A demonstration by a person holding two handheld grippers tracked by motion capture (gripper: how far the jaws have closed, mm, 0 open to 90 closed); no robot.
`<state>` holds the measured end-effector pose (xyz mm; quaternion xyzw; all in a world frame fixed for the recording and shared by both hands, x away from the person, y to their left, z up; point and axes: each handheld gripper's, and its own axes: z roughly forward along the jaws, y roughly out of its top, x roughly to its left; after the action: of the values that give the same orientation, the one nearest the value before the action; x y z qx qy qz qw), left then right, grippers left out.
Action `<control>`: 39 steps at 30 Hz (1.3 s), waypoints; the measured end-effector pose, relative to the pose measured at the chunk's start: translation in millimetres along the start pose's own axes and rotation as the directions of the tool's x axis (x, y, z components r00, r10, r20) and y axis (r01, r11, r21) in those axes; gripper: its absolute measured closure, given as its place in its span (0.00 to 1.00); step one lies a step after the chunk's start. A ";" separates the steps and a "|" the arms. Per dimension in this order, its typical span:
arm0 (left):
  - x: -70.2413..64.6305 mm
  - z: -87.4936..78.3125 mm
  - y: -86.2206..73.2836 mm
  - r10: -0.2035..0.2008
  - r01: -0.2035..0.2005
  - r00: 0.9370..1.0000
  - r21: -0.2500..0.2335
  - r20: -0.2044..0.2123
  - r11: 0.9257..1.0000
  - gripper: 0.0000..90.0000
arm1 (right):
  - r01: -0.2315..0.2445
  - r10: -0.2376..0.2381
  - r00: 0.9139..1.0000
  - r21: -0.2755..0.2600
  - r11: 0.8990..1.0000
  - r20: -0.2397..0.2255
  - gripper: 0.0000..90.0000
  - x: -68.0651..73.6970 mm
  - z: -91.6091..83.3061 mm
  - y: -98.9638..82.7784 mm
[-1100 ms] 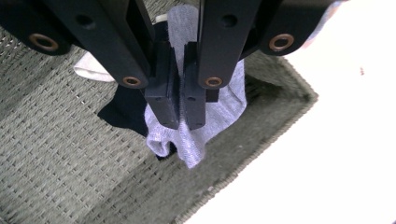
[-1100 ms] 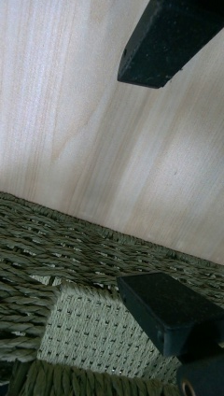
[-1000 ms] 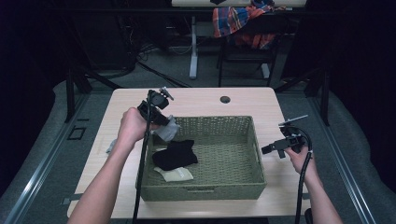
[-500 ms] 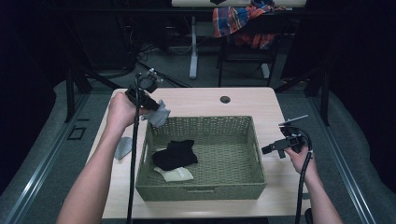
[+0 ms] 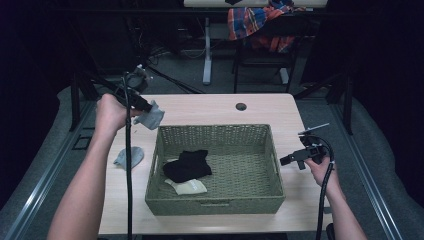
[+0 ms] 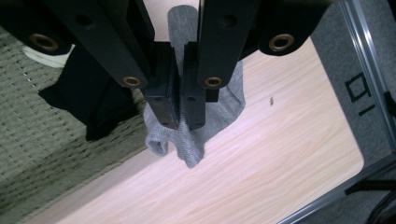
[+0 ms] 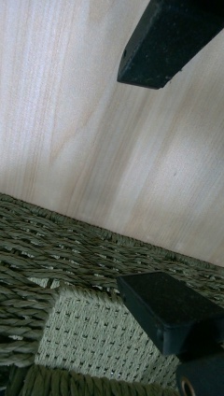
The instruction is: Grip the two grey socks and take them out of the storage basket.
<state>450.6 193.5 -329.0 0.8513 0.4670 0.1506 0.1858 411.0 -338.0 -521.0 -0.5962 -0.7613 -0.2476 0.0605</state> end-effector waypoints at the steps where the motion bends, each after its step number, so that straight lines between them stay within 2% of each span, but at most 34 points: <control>1: 3.8 -0.2 -1.9 -0.008 0.008 1.000 0.002 -0.004 1.000 0.96 | -0.013 0.013 1.000 -0.014 1.000 0.000 0.04 1.0 1.1 -0.7; 6: 22.1 -0.4 -12.3 -0.058 0.058 0.998 0.007 -0.019 0.998 0.96 | -0.014 0.014 1.000 -0.014 1.000 0.001 0.04 1.1 1.3 -0.7; 7: 28.2 0.3 -16.5 -0.073 0.074 0.997 0.011 -0.034 0.997 0.96 | -0.014 0.014 1.000 -0.013 1.000 0.002 0.04 1.2 1.4 -0.7; 15: 46.6 9.6 -35.1 -0.124 0.127 0.990 0.035 -0.062 0.991 0.96 | -0.008 0.008 1.000 -0.006 1.000 0.002 0.04 0.8 0.9 -0.4; 19: 51.7 15.9 -42.4 -0.142 0.145 0.988 0.047 -0.062 0.988 0.96 | 0.006 -0.006 1.000 0.010 1.000 -0.002 0.04 -0.3 -0.1 0.2; 21: 54.3 21.7 -48.2 -0.158 0.160 0.986 0.051 -0.058 0.986 0.96 | -0.013 0.014 1.000 -0.009 1.000 0.006 0.04 1.5 0.9 -0.5; 22: 55.1 23.7 -50.0 -0.160 0.163 0.986 0.054 -0.056 0.985 0.96 | -0.010 0.010 1.000 -0.005 1.000 0.003 0.04 1.2 0.8 -0.3; 23: 56.2 27.0 -53.0 -0.164 0.167 0.985 0.060 -0.054 0.984 0.96 | 0.012 -0.012 1.000 0.022 1.000 -0.001 0.04 0.1 -0.5 0.8; 29: 59.8 43.7 -66.1 -0.186 0.190 0.981 0.079 -0.052 0.979 0.96 | 0.008 -0.008 1.000 0.017 1.000 -0.001 0.04 0.0 -0.3 0.6; 36: 59.7 62.2 -79.4 -0.192 0.195 0.981 0.105 -0.041 0.975 0.96 | 0.007 -0.007 1.000 0.017 1.000 0.000 0.04 -0.1 -0.3 0.6; 39: 58.0 71.0 -84.3 -0.185 0.187 0.982 0.113 -0.028 0.976 0.96 | -0.002 0.002 1.000 0.007 1.000 0.005 0.04 0.8 0.7 0.2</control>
<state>448.9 272.1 -425.6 0.8118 0.5540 0.1128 0.1458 411.1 -337.0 -521.2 -0.5972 -0.7618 -0.2436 0.0610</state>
